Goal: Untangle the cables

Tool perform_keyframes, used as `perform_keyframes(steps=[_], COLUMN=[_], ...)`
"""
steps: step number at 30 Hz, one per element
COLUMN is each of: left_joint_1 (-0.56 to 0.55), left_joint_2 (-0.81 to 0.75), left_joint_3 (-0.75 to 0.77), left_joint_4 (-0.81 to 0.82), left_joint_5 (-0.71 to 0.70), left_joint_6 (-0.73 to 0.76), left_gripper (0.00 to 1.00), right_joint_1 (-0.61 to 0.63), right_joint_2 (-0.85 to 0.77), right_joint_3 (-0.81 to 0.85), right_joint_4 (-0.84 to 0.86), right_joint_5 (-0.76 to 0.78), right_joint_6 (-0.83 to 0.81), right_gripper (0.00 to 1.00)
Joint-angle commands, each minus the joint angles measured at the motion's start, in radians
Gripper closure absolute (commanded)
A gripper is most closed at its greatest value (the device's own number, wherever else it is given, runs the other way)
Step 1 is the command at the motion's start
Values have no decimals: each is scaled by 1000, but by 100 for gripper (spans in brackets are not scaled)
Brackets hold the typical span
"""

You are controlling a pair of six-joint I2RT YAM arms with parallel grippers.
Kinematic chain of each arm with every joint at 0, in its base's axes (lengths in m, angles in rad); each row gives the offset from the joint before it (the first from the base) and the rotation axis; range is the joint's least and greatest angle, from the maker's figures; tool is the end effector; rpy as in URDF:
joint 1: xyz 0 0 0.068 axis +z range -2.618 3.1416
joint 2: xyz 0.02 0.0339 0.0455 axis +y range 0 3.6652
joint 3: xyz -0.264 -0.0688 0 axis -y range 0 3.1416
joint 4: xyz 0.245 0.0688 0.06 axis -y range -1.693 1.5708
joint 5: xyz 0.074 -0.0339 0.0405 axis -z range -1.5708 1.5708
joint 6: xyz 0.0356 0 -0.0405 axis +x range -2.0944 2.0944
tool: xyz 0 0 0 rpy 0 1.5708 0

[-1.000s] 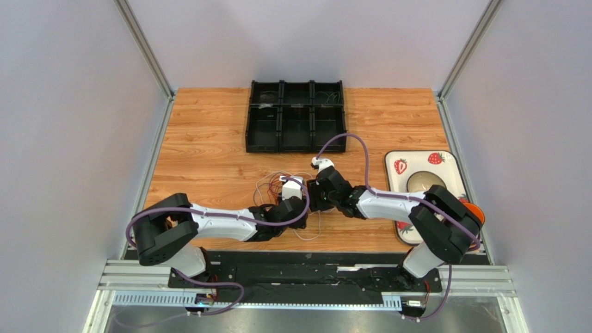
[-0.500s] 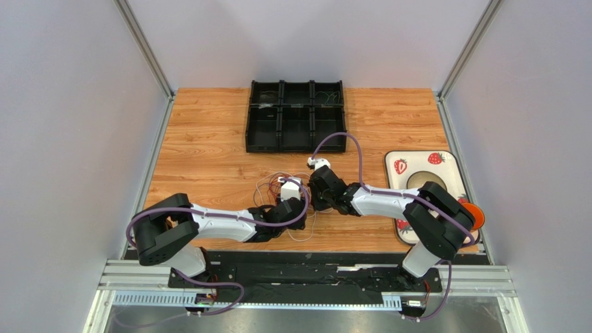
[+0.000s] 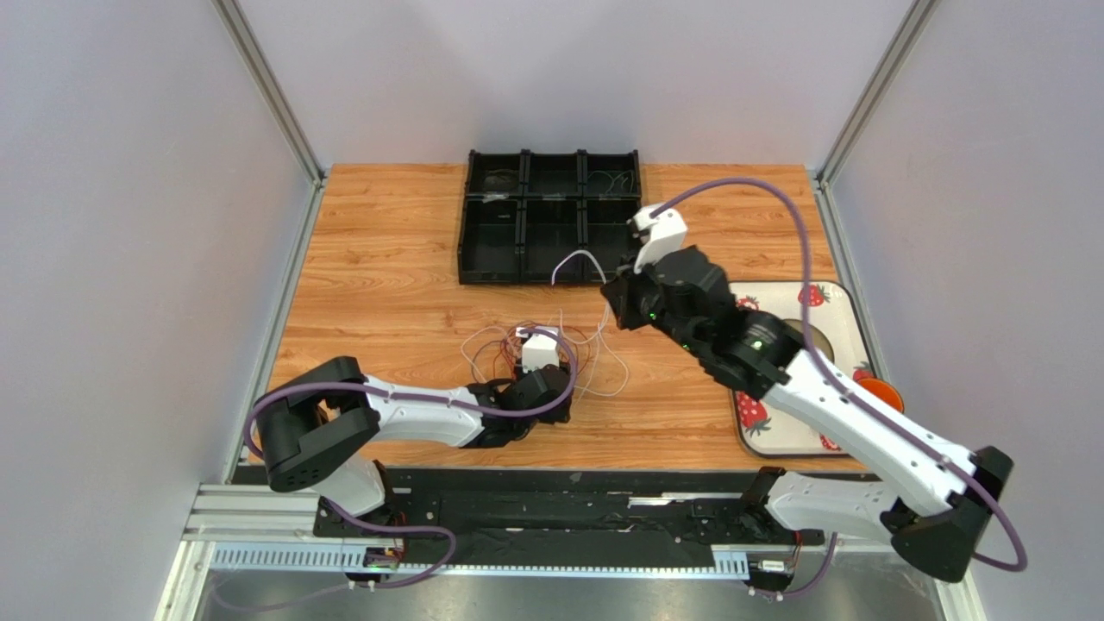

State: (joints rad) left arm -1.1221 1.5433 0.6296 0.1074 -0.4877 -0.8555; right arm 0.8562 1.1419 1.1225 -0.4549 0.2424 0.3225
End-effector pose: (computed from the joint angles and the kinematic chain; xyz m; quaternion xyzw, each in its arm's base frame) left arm 0.1377 -0.2476 0.1440 0.0304 0.9044 -0.1792 0.3861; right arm 0.1722 0.1854 0.3592 -0.1626 0.8338 0.2018 0.4874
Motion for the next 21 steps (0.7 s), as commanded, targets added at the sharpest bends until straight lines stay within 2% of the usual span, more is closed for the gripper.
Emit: perform_keyframes(steps=[1,11,21], left_joint_1=[8,10,8], left_joint_2=[6,8,12], left_joint_3=[16,18,16], left_joint_4=[-25,-26,-21], left_joint_5=[-20,-20,-20], left_joint_6=[-30,-34,-34], left_gripper=[47,48,47], right_joint_1=[4,3,3], right_joint_2=[-68,-110,-44], right_joint_3=[86,430,752], right_joint_4=[-113,-151,-13], right_joint_5=[78,193,259], right_joint_6=[-57,-161,-312], right_gripper=[100,100,100])
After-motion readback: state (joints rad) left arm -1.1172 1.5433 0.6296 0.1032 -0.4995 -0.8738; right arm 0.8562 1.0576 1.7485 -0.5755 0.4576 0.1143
